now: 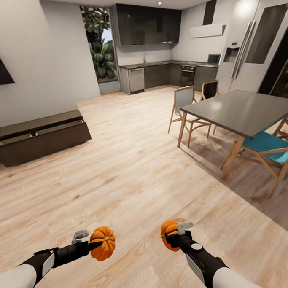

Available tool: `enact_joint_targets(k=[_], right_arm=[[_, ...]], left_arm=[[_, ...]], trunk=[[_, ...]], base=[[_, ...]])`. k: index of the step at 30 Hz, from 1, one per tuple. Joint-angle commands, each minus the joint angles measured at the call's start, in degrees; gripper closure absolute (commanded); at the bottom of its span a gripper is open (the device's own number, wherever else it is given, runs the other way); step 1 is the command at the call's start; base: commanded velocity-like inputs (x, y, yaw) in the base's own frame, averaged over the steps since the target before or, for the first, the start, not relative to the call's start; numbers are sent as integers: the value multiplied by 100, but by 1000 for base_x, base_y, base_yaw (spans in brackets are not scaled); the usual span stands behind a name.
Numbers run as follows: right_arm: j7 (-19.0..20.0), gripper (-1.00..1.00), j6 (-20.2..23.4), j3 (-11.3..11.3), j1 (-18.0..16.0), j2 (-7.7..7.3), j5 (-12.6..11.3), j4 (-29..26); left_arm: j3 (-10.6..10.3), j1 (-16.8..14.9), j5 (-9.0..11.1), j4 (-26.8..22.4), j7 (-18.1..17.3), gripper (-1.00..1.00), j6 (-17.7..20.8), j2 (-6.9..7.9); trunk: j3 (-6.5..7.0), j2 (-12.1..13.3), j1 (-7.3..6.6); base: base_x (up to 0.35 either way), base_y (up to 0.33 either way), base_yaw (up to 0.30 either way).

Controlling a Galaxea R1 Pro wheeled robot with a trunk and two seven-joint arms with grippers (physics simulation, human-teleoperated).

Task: Place each of the two pumpkins and all three candles from the living room inside a cabinet in the living room (use any cabinet), then make sure every cabinet is closed, and position the cauldron so it is next to a table in the living room.

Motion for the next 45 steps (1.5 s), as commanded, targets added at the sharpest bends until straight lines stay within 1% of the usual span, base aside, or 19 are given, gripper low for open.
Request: enact_joint_targets(k=[1,13,20,27,35,39,45], right_arm=[[-6,100,0,1,2,2,1,0],[8,100,-1,-2,0,-3,4,-7],[-3,100,-52,6,8,12,21,-24],[-10,100,-54,4,9,11,22,-25],[-2,100,-54,6,8,6,29,-24],[-1,100,-54,6,9,-17,30,-24],[-1,100,-54,6,9,-24,30,-25]], left_arm=[[11,0,4,0,8,100,0,3],[22,0,5,0,20,100,1,40],[22,0,5,0,29,100,-9,56],[22,0,5,0,26,100,-26,90],[22,0,5,0,29,100,-30,94],[33,0,12,0,29,100,-35,186],[35,0,13,0,29,100,-35,206]], trunk=[[13,42,-23],[157,523,-286],[274,804,-440],[274,804,-440],[274,804,-440],[274,804,-440],[274,804,-440]], base=[[0,0,237],[0,0,237],[0,0,107],[0,0,273],[0,0,288],[45,15,288],[233,123,288]])
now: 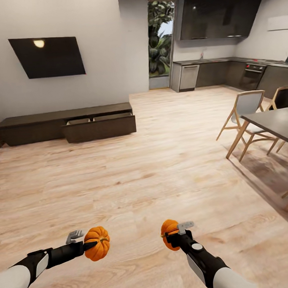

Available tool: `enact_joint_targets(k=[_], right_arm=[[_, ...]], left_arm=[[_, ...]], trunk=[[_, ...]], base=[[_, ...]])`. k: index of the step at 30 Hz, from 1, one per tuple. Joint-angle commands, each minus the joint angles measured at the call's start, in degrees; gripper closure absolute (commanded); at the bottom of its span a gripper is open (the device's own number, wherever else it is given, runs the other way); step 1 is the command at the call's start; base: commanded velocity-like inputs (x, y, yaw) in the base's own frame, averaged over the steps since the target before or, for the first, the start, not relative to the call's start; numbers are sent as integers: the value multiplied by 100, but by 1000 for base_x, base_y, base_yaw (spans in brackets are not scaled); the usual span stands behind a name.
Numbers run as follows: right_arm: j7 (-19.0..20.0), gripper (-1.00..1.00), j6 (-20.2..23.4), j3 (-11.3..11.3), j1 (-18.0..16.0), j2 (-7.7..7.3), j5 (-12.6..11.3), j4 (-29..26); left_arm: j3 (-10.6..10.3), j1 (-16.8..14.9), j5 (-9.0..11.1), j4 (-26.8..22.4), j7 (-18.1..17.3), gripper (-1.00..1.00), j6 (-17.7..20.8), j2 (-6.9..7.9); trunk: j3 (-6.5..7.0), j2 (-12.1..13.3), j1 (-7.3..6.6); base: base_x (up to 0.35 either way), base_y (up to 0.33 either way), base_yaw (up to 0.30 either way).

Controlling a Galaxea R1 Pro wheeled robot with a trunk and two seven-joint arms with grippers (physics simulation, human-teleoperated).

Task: Place each of the two pumpkins and all three candles from the living room inside a cabinet in the living room (use any cabinet), then make sure every cabinet is closed, and position the cauldron so it is next to a table in the living room.

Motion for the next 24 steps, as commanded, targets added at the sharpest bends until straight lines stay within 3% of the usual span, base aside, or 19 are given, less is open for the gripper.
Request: enact_joint_targets(k=[1,13,24], right_arm=[[-9,100,0,1,-1,0,-1,-2],[-9,100,0,1,-1,0,-1,5],[-9,100,0,1,-1,0,-1,6]], left_arm=[[38,0,12,-1,-1,100,-1,4],[37,0,12,-1,-1,100,-1,7],[34,0,12,-1,-1,100,-1,0]], trunk=[[0,0,0],[0,0,0],[0,0,0]], base=[[268,153,288],[280,146,288],[330,9,288]])
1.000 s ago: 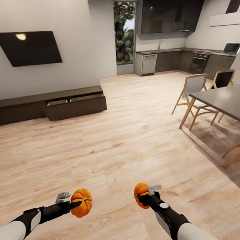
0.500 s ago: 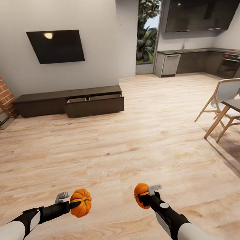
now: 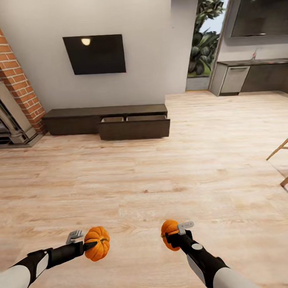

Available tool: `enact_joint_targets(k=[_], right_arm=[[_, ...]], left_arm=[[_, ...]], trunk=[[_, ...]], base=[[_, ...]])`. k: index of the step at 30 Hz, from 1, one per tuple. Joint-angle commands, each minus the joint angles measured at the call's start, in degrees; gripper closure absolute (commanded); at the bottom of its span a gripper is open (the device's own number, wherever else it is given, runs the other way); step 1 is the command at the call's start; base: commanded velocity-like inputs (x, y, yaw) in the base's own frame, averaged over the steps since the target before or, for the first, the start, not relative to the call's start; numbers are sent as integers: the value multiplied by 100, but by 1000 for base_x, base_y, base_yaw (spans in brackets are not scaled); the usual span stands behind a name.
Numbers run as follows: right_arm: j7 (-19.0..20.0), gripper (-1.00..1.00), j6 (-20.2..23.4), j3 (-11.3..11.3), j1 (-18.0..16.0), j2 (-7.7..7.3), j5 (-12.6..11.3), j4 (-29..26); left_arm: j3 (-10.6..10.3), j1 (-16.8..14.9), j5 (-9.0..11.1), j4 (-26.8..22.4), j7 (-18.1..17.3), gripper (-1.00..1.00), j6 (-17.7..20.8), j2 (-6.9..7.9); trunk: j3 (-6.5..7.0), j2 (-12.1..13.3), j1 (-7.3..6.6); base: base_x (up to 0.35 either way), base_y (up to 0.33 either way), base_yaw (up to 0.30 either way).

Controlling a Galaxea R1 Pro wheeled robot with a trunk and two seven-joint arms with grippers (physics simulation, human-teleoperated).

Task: Place each of the two pumpkins and all three candles from the living room inside a cabinet in the living room (use any cabinet), then make sure every cabinet is closed, and position the cauldron so it is next to a table in the living room.

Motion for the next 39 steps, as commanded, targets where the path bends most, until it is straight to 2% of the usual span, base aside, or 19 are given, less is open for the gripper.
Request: enact_joint_targets(k=[1,9,15,30,39], right_arm=[[-9,100,0,1,-1,0,-1,-5],[-9,100,0,1,-1,0,-1,-3],[-9,100,-2,1,-1,-8,-1,-6],[-9,100,-26,-8,-1,-9,-7,-5],[-9,100,-26,-8,-1,-10,-8,-3]], left_arm=[[40,0,12,-1,-1,100,-1,0],[40,0,12,-1,-1,100,-1,0],[40,0,12,-1,6,100,-1,0],[40,0,12,-1,8,100,-1,0],[40,0,12,-1,8,100,-7,0]], trunk=[[0,0,0],[0,0,0],[0,0,0],[49,0,0],[52,0,0]], base=[[336,0,288],[337,0,269],[337,0,46],[337,0,-231],[337,0,-25]])
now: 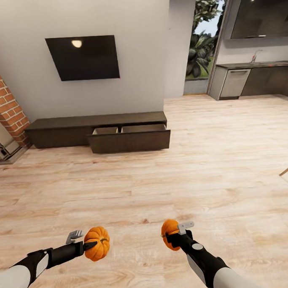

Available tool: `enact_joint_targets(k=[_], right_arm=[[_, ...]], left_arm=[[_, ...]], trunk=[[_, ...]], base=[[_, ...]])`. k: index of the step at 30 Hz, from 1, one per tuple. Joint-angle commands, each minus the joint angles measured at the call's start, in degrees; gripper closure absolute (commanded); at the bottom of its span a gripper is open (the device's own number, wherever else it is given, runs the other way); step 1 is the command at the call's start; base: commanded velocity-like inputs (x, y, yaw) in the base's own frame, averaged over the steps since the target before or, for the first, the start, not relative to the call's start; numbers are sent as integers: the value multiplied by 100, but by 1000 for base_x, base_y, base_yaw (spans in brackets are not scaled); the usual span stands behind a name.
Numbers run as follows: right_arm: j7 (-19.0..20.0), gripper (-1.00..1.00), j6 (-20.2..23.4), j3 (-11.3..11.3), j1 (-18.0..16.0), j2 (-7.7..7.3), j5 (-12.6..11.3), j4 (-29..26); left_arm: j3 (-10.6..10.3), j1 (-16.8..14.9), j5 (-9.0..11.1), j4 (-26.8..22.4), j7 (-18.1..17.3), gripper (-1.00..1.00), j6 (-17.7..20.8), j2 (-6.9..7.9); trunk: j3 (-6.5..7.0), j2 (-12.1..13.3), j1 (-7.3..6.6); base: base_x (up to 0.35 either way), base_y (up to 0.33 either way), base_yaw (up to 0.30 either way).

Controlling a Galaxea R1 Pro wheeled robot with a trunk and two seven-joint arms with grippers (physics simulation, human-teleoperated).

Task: Place each of the two pumpkins and all three candles from the living room inside a cabinet in the living room (use any cabinet), then make sure every cabinet is closed, and position the cauldron so it is next to a table in the living room.

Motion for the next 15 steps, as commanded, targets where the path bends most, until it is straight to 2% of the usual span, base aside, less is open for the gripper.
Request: enact_joint_targets(k=[1,15], right_arm=[[-9,100,0,1,-1,1,1,-3],[-9,100,0,1,-1,9,4,-3]], left_arm=[[41,0,13,-1,-1,100,-2,0],[40,0,13,-1,-1,100,-4,-1]], trunk=[[1,0,0],[1,0,0]], base=[[337,0,0],[337,-7,0]])
